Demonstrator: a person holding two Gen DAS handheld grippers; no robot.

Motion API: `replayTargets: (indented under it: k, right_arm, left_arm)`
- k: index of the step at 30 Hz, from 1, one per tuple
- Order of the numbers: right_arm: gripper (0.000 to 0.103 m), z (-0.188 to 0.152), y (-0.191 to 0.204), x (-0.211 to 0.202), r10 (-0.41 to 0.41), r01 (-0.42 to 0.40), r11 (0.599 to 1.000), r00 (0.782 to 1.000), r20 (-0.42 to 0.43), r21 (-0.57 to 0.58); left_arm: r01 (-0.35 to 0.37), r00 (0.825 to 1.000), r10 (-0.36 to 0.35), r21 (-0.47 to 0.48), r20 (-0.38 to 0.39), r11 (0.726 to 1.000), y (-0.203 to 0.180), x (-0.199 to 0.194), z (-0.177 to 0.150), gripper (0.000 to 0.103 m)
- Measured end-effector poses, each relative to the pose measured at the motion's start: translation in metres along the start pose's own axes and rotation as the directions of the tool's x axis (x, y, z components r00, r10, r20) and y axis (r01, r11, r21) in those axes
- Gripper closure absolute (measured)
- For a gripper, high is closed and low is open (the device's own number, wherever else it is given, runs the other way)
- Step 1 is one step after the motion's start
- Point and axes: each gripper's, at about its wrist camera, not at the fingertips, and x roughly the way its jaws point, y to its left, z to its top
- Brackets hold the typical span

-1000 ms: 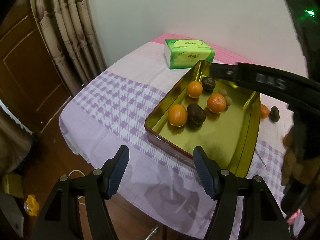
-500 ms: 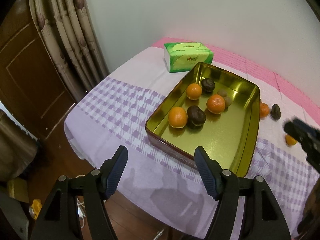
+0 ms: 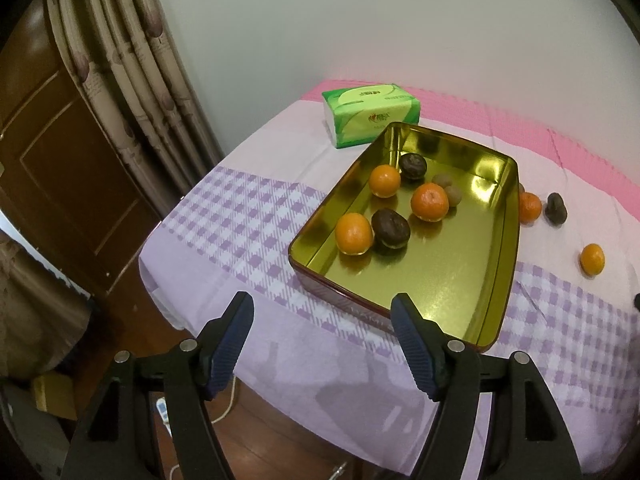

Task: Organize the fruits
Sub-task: 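Move the open right gripper from the tin toward the loose mandarins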

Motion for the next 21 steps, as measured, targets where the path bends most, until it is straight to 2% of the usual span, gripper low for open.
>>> replayTargets:
  k: [12,21]
  right_arm:
    - [0.040,-0.011,-0.056,0.009,-0.100,0.102,0.992,0.995,-0.028,0.078]
    - [0.020,-0.009,-0.064,0.024,-0.140,0.141,0.986,0.990,-0.021,0.085]
  left_arm:
    - [-0.043,0.999,0.042,0.070,0.017,0.997,-0.014,0.001,-0.003,0.029]
    - [-0.038,0.999,0.034,0.110,0.030,0.993,-0.023,0.000,-0.006,0.029]
